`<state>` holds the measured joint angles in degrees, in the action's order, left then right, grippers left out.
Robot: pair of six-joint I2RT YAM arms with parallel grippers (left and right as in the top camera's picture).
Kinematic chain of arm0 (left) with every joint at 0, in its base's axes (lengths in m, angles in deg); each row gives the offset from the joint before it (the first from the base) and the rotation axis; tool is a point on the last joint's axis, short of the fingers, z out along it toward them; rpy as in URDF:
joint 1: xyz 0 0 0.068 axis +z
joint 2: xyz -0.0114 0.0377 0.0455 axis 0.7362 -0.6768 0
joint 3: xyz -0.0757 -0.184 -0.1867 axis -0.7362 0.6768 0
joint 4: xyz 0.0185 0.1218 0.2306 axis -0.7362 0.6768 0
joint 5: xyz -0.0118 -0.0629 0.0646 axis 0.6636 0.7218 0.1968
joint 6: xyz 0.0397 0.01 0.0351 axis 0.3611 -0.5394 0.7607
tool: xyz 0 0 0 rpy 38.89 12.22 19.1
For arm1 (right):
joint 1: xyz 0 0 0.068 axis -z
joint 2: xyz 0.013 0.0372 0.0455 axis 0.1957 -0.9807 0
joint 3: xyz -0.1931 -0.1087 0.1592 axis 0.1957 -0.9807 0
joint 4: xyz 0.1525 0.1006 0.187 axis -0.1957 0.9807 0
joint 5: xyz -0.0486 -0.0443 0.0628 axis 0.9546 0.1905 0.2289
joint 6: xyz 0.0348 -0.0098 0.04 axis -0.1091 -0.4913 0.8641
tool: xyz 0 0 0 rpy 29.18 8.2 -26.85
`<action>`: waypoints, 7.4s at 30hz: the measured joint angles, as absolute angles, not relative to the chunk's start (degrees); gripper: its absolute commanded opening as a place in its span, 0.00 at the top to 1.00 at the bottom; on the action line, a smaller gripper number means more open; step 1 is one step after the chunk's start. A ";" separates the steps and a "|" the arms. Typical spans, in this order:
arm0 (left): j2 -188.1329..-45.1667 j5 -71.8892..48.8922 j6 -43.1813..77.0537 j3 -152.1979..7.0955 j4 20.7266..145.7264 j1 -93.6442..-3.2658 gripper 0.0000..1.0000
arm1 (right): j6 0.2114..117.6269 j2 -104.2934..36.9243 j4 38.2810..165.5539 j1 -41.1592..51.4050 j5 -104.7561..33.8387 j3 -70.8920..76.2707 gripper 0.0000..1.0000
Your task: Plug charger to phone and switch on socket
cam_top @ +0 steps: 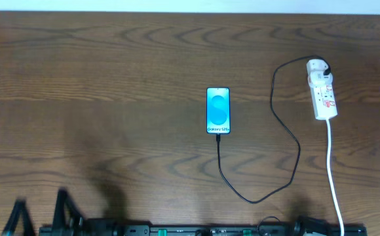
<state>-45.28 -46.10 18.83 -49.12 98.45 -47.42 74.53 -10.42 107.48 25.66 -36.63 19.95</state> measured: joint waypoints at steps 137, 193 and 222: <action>-45.76 -45.92 18.46 5.89 50.45 -47.42 0.07 | 48.86 36.40 73.10 12.76 -29.37 -70.78 0.01; -45.63 -40.28 38.65 5.78 51.17 -47.42 0.07 | 48.65 36.40 73.10 12.76 -29.37 -70.78 0.01; -45.63 -40.26 38.65 5.78 51.17 -47.42 0.07 | 48.65 36.40 73.10 12.76 -29.37 -70.78 0.01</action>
